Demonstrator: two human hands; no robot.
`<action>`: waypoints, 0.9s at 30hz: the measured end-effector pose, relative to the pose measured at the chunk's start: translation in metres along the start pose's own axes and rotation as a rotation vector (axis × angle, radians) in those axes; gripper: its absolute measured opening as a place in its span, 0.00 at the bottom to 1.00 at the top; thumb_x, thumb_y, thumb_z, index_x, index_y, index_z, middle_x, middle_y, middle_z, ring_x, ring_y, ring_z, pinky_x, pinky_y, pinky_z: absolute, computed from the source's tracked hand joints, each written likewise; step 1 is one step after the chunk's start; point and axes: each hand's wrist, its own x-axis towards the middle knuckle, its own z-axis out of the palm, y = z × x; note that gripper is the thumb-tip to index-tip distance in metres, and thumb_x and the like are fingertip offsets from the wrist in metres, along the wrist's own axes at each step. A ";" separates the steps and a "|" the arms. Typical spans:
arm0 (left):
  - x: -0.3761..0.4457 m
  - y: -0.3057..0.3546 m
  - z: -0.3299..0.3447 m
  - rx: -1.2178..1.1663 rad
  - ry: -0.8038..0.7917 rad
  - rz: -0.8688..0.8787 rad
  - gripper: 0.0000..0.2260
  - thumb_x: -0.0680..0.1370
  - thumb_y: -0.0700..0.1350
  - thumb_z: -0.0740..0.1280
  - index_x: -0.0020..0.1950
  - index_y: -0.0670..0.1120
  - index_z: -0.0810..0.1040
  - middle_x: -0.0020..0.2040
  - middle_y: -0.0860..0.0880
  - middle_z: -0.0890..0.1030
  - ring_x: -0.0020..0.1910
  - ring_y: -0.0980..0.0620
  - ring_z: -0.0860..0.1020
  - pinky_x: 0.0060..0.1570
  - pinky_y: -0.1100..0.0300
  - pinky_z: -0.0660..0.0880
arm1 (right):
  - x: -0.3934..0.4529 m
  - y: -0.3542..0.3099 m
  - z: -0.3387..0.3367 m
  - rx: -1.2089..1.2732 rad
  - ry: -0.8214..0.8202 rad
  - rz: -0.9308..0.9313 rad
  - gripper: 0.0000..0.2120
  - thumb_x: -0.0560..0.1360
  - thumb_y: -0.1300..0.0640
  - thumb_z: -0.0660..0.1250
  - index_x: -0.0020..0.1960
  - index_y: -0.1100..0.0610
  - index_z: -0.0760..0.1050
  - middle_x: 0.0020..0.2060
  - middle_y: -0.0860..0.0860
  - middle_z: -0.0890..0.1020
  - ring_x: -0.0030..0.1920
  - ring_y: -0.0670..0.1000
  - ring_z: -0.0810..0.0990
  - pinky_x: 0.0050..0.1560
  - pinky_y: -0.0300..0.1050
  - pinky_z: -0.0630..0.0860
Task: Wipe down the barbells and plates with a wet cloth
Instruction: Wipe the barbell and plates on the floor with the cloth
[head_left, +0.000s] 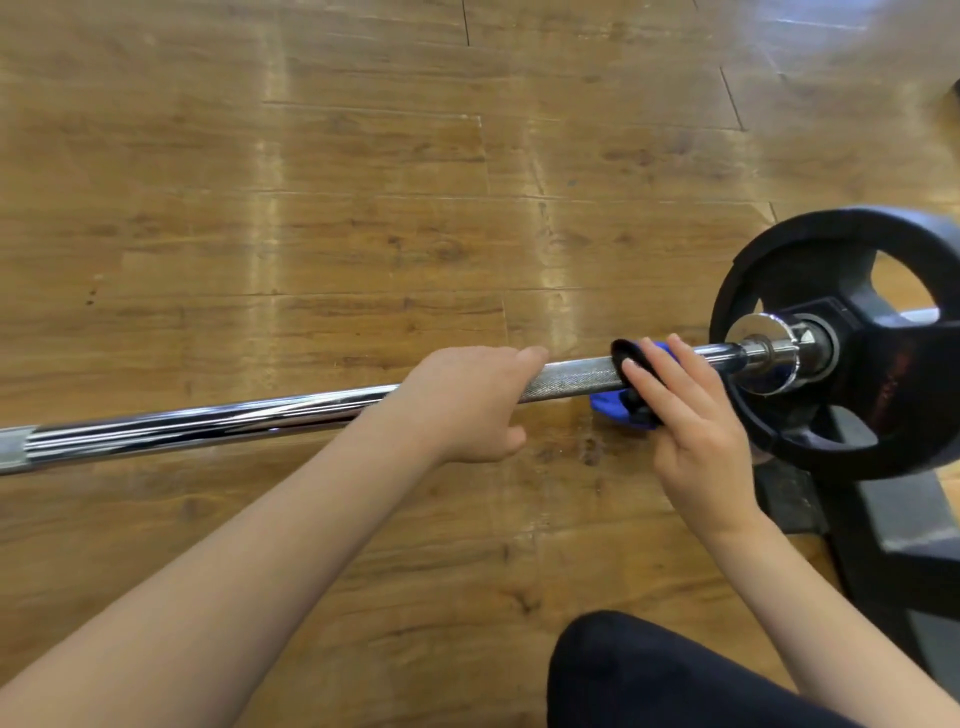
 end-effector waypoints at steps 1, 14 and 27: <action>-0.001 0.000 0.001 0.005 0.008 0.004 0.25 0.75 0.51 0.65 0.70 0.50 0.62 0.62 0.53 0.74 0.60 0.50 0.73 0.50 0.56 0.72 | 0.003 -0.007 0.003 0.030 0.041 0.002 0.19 0.76 0.69 0.54 0.65 0.62 0.69 0.64 0.58 0.72 0.68 0.58 0.67 0.70 0.56 0.62; -0.011 -0.014 0.006 0.085 0.063 -0.128 0.16 0.77 0.46 0.62 0.63 0.47 0.67 0.58 0.50 0.76 0.58 0.47 0.75 0.44 0.56 0.67 | 0.007 0.003 0.016 -0.043 0.033 -0.143 0.12 0.82 0.63 0.57 0.62 0.62 0.75 0.60 0.58 0.76 0.61 0.59 0.74 0.66 0.50 0.67; -0.010 -0.009 0.006 0.122 0.044 -0.128 0.17 0.76 0.46 0.62 0.64 0.47 0.67 0.58 0.49 0.77 0.55 0.45 0.77 0.43 0.56 0.68 | 0.019 0.003 0.024 -0.083 -0.120 -0.501 0.14 0.82 0.64 0.54 0.64 0.59 0.72 0.65 0.56 0.73 0.67 0.57 0.70 0.67 0.49 0.66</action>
